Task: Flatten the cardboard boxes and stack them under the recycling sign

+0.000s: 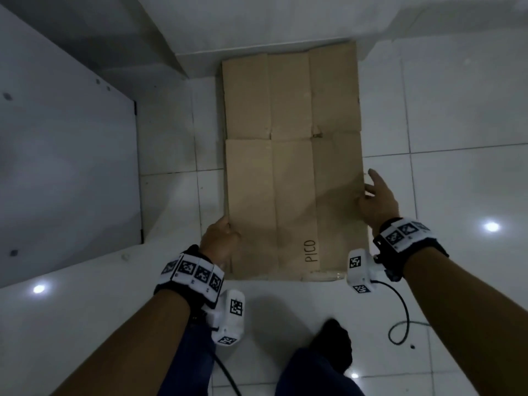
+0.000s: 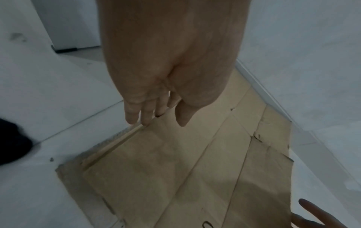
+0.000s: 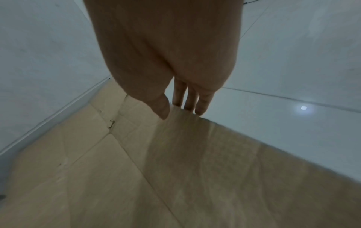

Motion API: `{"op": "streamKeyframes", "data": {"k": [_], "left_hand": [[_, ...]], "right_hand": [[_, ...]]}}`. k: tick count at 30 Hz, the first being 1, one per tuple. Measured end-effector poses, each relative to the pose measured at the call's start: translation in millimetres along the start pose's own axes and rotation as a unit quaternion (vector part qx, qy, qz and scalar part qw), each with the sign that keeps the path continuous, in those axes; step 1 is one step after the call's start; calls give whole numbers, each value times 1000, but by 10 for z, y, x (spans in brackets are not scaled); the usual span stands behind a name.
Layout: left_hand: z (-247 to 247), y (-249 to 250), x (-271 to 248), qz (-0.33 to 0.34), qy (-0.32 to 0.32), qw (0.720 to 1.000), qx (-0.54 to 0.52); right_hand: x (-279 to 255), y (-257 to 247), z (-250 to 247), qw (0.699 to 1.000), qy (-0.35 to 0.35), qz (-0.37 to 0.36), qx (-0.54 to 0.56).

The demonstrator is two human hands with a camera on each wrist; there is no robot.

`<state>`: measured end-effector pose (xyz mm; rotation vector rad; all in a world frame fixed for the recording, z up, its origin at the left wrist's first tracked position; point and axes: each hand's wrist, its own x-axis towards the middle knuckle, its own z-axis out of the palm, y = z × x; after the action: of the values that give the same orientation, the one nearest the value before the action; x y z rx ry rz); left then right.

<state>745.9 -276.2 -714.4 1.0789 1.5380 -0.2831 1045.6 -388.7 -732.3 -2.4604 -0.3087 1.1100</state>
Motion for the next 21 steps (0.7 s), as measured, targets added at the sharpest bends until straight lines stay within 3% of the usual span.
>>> {"op": "streamKeyframes", "data": {"k": [6,11,16,21], "left_hand": [[-479,366,-788,-16,5,999,31],[-1023,864,-1896,24,-12,999,31],[-1553,1318,-3156,57,-29,997,32],[-1892,1358,-4209,69,-46,997,-12]], "right_hand": [[-1029,-200,-582,998,-40,35,35],[-2161,-581,-1165,997,-51,49,35],[-3296,-1058,-1691,998,-60,10,-21],[-4129,-1190,-2054,995,-89,-1,-41]]}}
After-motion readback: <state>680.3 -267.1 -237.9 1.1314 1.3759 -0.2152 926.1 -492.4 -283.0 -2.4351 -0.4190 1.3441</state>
